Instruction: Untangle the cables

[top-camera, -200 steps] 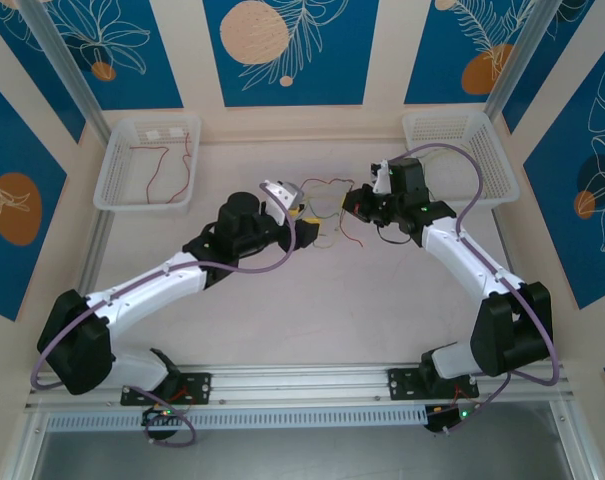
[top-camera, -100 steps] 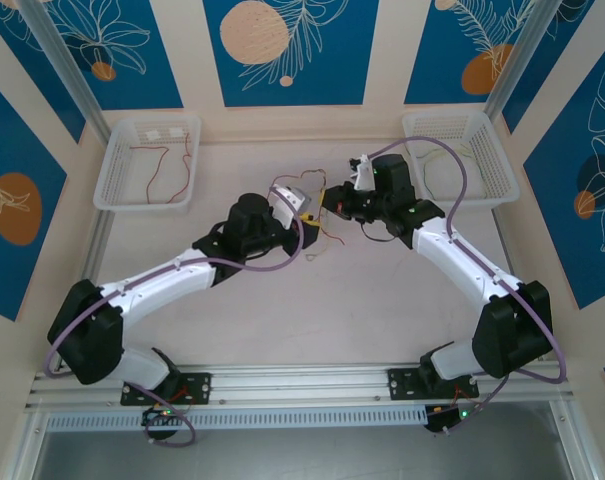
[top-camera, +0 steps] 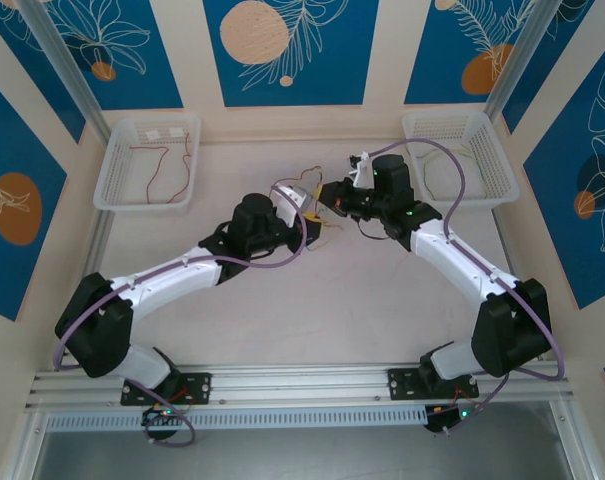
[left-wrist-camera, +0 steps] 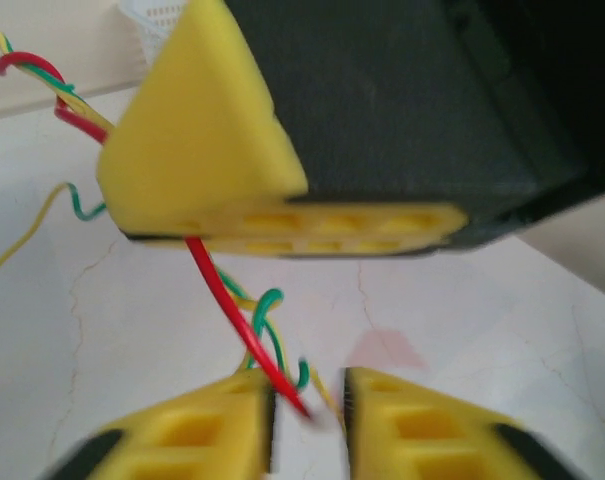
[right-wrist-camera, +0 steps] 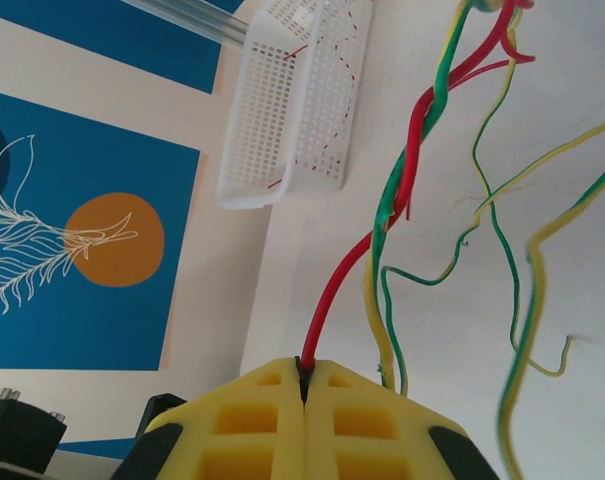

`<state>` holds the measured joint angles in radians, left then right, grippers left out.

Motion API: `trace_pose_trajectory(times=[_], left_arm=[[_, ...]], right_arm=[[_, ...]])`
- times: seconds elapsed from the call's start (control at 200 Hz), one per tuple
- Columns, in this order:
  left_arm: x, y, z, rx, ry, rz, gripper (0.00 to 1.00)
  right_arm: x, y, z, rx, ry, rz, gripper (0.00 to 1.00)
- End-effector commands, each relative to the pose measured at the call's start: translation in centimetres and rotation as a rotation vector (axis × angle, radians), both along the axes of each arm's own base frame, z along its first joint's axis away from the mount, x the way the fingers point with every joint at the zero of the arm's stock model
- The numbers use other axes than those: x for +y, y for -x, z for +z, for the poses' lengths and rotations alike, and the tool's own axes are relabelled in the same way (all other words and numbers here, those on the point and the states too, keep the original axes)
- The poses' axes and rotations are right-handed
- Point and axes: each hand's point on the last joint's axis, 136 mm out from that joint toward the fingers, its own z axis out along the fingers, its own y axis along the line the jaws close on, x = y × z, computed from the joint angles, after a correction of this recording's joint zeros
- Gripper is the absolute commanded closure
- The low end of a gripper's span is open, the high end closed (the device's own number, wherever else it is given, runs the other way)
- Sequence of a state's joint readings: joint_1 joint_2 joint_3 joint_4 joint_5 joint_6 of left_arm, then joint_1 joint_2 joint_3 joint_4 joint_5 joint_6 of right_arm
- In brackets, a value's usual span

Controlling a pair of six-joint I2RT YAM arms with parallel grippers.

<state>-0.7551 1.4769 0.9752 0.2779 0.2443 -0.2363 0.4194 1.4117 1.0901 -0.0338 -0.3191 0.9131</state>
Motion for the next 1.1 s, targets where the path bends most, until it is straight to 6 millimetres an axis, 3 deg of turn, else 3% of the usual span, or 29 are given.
trace_pose_trajectory(times=[0.0, 0.1, 0.16, 0.295, 0.66, 0.82, 0.865, 0.955, 1.055, 1.095], left_arm=[[-0.6, -0.3, 1.3, -0.029, 0.035, 0.001, 0.64], [-0.5, -0.4, 1.3, -0.034, 0.041, 0.014, 0.67], [-0.5, -0.3, 1.6, -0.042, 0.045, 0.009, 0.86], [-0.1, -0.6, 1.4, -0.047, 0.016, 0.033, 1.0], [2.1, -0.2, 1.6, -0.095, -0.023, 0.094, 1.0], [2.5, 0.0, 1.9, -0.108, -0.017, 0.097, 1.0], [2.5, 0.0, 1.8, -0.11, -0.016, 0.103, 1.0], [2.7, -0.2, 1.7, -0.11, -0.019, 0.111, 1.0], [2.6, -0.2, 1.8, -0.11, -0.011, 0.11, 1.0], [2.6, -0.2, 1.7, -0.108, -0.008, 0.113, 1.0]], right_arm=[[0.8, 0.8, 0.1, 0.002, -0.029, 0.032, 1.0], [1.0, 0.9, 0.0, -0.002, -0.022, 0.037, 1.0], [0.9, 0.9, -0.3, -0.005, -0.008, 0.025, 1.0], [0.1, 0.8, -0.4, -0.023, 0.021, -0.01, 1.0], [-2.7, 0.9, -0.3, -0.09, 0.159, -0.108, 1.0], [-2.9, 0.9, -0.3, -0.109, 0.172, -0.109, 1.0], [-2.8, 0.9, -0.3, -0.111, 0.172, -0.101, 0.9], [-2.8, 1.1, 0.0, -0.124, 0.162, -0.097, 0.58], [-3.0, 1.4, 0.7, -0.161, 0.134, -0.099, 0.49], [-3.3, 1.4, 1.1, -0.178, 0.119, -0.11, 0.41]])
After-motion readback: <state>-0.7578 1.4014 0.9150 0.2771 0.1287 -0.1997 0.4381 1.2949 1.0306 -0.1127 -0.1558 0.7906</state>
